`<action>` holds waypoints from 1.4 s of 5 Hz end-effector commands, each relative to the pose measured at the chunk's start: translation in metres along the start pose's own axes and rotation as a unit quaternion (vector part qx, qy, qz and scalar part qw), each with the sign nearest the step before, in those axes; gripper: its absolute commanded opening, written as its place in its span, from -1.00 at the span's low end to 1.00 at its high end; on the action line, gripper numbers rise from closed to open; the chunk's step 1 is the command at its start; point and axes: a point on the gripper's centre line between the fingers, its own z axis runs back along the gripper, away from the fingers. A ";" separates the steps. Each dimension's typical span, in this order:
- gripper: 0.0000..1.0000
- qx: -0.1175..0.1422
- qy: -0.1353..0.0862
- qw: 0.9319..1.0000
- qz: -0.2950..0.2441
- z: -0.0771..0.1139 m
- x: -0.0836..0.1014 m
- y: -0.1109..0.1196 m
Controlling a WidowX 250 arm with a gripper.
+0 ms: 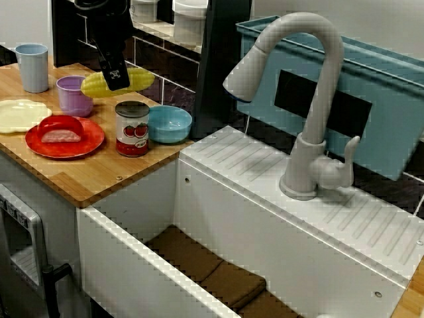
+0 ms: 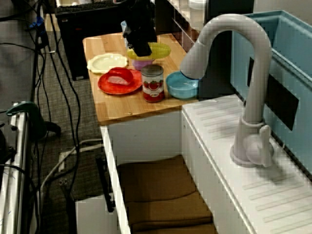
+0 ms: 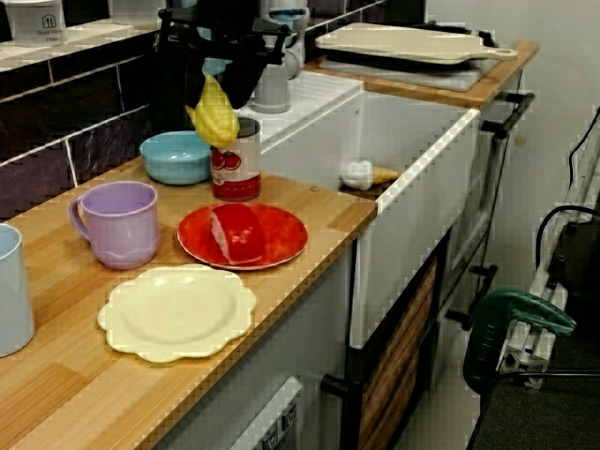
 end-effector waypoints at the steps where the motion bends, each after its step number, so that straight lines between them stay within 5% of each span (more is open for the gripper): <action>1: -1.00 0.027 -0.030 0.999 -0.036 0.013 0.022 0.007; 4: -1.00 0.037 -0.045 0.997 -0.056 0.016 0.031 0.003; 5: 1.00 0.046 -0.036 0.998 -0.030 0.018 0.030 0.007; 7: 1.00 0.046 -0.009 0.999 0.011 0.025 0.019 0.013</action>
